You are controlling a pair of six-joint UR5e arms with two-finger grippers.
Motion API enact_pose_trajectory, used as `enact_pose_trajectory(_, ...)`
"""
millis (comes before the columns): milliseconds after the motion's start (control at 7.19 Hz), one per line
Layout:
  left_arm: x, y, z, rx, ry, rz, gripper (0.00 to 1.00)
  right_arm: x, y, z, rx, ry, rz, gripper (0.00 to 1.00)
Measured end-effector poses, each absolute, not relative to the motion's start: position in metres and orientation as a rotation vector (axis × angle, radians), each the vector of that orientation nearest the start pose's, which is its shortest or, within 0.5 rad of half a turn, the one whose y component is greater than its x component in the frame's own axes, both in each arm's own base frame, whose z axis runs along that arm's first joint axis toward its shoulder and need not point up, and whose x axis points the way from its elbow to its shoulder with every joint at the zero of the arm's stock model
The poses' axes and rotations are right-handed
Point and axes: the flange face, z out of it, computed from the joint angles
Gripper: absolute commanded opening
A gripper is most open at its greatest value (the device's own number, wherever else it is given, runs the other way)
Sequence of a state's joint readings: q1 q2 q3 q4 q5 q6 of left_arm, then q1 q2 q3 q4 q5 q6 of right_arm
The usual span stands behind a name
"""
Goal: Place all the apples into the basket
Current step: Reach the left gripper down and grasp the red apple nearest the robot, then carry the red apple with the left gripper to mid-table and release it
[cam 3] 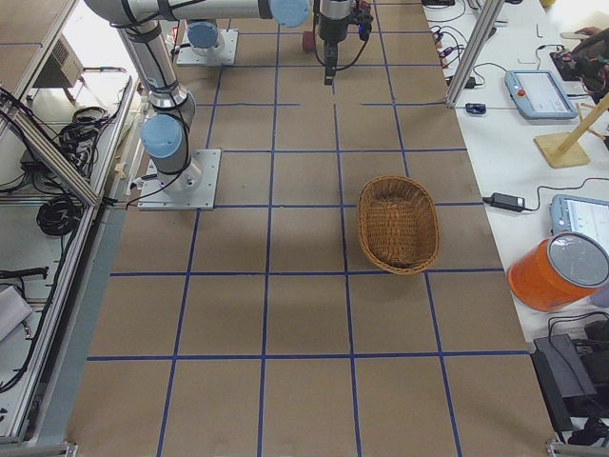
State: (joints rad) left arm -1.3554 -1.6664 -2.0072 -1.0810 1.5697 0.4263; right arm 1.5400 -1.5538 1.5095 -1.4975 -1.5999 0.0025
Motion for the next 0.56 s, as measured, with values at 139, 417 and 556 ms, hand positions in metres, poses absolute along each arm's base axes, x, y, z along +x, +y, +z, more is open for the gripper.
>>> enact_pose_trajectory(139, -0.027, -0.487, 0.259, 0.347, 3.129, 0.078, 1.0, 0.115, -0.5, 0.503, 0.052, 3.17, 0.045, 1.0)
enact_pose_trajectory(417, -0.022, -0.486, 0.228, 0.354, 3.1, 0.162, 1.0, 0.114, -0.5, 0.502, 0.046, 3.17, 0.045, 1.0)
enact_pose_trajectory(556, -0.02, -0.484, 0.216, 0.356, 3.09, 0.205, 1.0, 0.113, -0.5, 0.502, 0.046, 3.17, 0.044, 1.0)
